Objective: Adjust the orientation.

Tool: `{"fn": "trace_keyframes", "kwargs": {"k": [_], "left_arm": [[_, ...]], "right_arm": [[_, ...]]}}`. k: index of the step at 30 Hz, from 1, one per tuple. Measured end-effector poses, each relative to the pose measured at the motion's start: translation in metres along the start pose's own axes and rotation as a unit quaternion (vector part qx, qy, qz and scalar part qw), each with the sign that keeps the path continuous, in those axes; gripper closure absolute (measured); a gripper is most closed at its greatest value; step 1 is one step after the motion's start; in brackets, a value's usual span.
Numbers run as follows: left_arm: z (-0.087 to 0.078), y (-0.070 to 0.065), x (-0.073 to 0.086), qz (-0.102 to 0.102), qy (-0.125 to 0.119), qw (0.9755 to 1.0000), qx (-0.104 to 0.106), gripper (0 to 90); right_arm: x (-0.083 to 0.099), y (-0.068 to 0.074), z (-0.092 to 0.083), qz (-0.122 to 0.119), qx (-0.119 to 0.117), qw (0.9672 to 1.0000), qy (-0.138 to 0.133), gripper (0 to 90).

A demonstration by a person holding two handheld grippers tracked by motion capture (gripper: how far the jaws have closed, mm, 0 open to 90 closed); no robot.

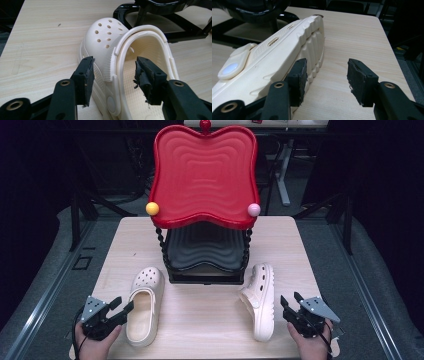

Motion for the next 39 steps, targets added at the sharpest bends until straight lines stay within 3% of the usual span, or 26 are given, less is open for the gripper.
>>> {"fn": "trace_keyframes", "kwargs": {"k": [4, 19, 27, 34, 39], "left_arm": [[0.002, 0.001, 0.0, 0.005, 0.004, 0.9999, -0.009, 53.6], [0.0, 0.0, -0.002, 0.007, 0.012, 0.9999, -0.005, 64.5], [0.001, 0.0, -0.003, 0.014, 0.015, 0.9998, -0.008, 66.7], [0.005, -0.006, -0.003, 0.035, 0.021, 0.999, -0.015, 67.3], [0.01, -0.005, -0.003, 0.036, 0.027, 0.9988, -0.019, 68.2]], "right_arm": [[0.001, -0.005, -0.001, 0.012, 0.0, 0.9999, 0.0, 52.6], [-0.001, -0.002, -0.002, 0.013, 0.001, 0.9999, 0.003, 56.5], [0.0, -0.005, 0.0, 0.019, -0.002, 0.9998, 0.009, 56.5], [0.001, -0.007, 0.001, 0.027, -0.005, 0.9996, 0.011, 56.4], [0.002, -0.006, 0.002, 0.028, -0.005, 0.9995, 0.011, 56.2]]}}
Point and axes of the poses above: each handheld gripper's, and its own axes: z roughly forward along the jaws, x roughly out of its underside, y roughly to its left, the point moved 4 cm from there along z, roughly forward along the jaws, and after that the axes turned 4 degrees about y, right-handed, at the moved point
